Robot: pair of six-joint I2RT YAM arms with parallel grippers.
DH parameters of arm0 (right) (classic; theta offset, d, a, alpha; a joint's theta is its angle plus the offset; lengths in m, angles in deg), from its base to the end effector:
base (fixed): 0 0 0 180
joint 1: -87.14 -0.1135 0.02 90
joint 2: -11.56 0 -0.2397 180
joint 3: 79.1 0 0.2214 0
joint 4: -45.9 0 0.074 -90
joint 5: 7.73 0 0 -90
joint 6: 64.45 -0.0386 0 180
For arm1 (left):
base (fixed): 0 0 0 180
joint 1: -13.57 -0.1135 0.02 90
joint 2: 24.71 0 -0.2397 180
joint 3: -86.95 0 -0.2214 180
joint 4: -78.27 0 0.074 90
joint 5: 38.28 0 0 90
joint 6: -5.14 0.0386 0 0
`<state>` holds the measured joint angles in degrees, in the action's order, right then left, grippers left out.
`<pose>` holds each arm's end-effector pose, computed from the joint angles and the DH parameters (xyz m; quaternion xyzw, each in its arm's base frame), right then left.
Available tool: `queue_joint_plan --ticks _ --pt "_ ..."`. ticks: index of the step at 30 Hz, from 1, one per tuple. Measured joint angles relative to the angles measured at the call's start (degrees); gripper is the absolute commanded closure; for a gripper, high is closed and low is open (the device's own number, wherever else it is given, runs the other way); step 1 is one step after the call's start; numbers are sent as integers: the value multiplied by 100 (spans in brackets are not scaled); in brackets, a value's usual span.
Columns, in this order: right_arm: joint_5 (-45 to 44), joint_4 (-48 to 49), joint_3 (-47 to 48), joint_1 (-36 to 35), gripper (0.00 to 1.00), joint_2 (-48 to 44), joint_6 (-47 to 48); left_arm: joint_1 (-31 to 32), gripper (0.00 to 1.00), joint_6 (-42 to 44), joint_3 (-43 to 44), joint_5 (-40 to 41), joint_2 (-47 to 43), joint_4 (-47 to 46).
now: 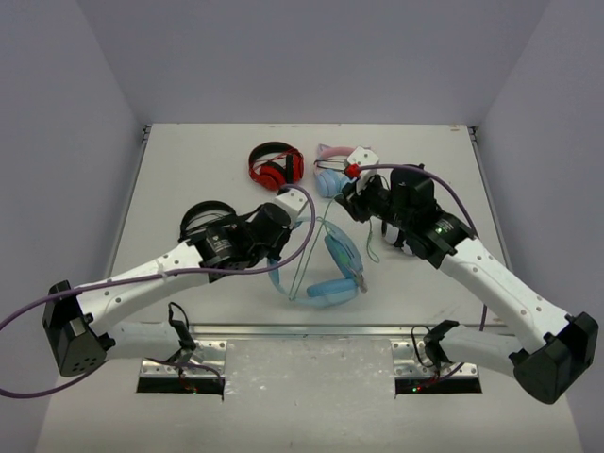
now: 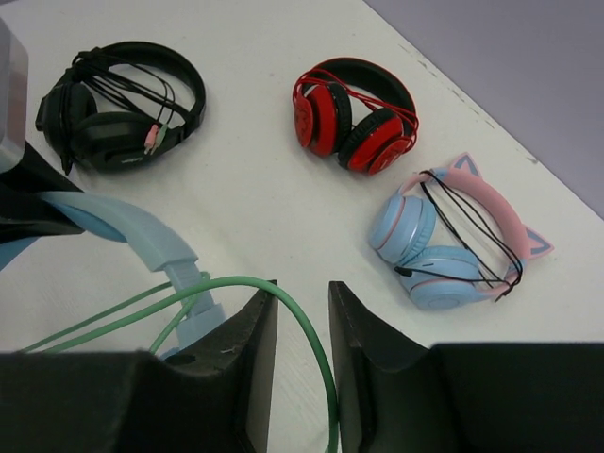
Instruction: Wrap the headphones
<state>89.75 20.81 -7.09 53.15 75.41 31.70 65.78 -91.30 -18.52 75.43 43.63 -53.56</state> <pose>0.1969 0.1389 0.3274 -0.3116 0.7398 0.1938 0.5640 0.1550 -0.1746 0.2870 0.2706 0.8561 -0.0314 0.4391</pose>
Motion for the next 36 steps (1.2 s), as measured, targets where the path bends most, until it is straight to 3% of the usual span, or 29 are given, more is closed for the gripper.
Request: queue_joint_plan --ticks 2,3,4,22,36 --pt "79 79 0 55 86 9 -55 0 99 92 0 -162 -33 98" --pt "116 90 0 68 97 22 -72 2 100 116 0 -205 -68 107" --pt "175 107 0 83 99 44 -107 2 100 155 0 -260 -120 109" --pt "356 1005 -785 114 99 -264 -756 2 99 590 160 -833 -907 105" --pt "1508 2870 -1746 173 99 -1239 -2068 44 100 826 1502 -643 -1169 247"
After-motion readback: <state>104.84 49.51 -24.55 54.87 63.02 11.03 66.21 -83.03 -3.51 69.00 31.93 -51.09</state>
